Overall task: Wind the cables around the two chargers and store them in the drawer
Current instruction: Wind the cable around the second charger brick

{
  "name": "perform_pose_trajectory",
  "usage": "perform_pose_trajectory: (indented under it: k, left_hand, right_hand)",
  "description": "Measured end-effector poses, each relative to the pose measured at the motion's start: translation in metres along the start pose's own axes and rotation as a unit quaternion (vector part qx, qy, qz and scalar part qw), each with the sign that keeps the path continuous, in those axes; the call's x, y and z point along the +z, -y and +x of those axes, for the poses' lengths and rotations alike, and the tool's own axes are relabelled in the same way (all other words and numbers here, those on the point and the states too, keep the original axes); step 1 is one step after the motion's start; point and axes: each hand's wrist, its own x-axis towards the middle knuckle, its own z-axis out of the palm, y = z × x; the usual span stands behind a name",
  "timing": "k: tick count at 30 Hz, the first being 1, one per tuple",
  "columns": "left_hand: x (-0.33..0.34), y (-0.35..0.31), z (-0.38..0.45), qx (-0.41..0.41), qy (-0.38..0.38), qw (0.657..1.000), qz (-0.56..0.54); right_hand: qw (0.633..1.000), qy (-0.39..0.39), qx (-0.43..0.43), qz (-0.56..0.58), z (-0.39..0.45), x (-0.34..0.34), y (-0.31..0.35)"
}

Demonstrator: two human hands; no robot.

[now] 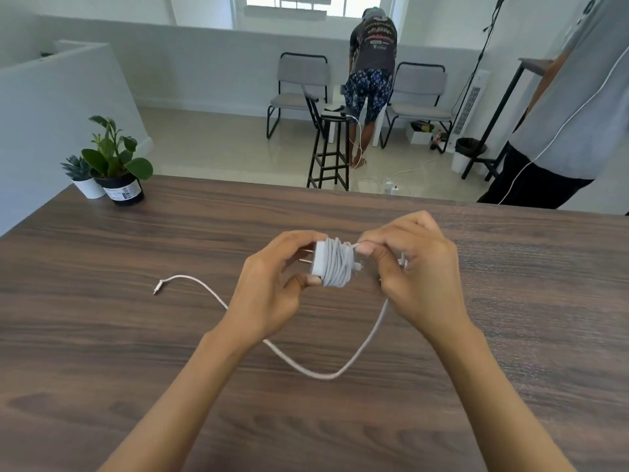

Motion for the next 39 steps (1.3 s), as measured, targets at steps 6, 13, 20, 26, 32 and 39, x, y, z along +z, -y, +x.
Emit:
perform_pose_trajectory:
  k: [6,13,20,26,32,39]
  left_hand:
    - [-0.009,-0.010,-0.008,-0.047,0.064,0.982,-0.169]
    - [-0.020,-0.016,-0.016,-0.071,0.071,0.952,-0.288]
    - [-0.029,-0.009,-0.011,-0.081,0.006,0.912,-0.402]
    - [-0.043,0.006,0.014,-0.129,-0.139,0.892,-0.409]
    - [-0.020,0.029,0.025,-0.160,-0.275,0.929,-0.190]
    - [0.006,0.059,0.010,-0.126,-0.218,0.967,0.023]
  right_hand:
    - [0.987,0.047,0.076,0.137,0.016,0.006,-0.005]
    - [0.918,0.097,0.200,0.328,0.009,0.020,-0.021]
    - [0.889,0.102,0.263,0.361,-0.011,0.047,-0.023]
    - [0.869,0.147,0.329,0.339,-0.047,0.068,-0.016]
    - [0.905,0.181,0.289,0.256,-0.066,0.069,0.002]
    - [0.977,0.187,0.051,0.085,-0.053,0.040,0.011]
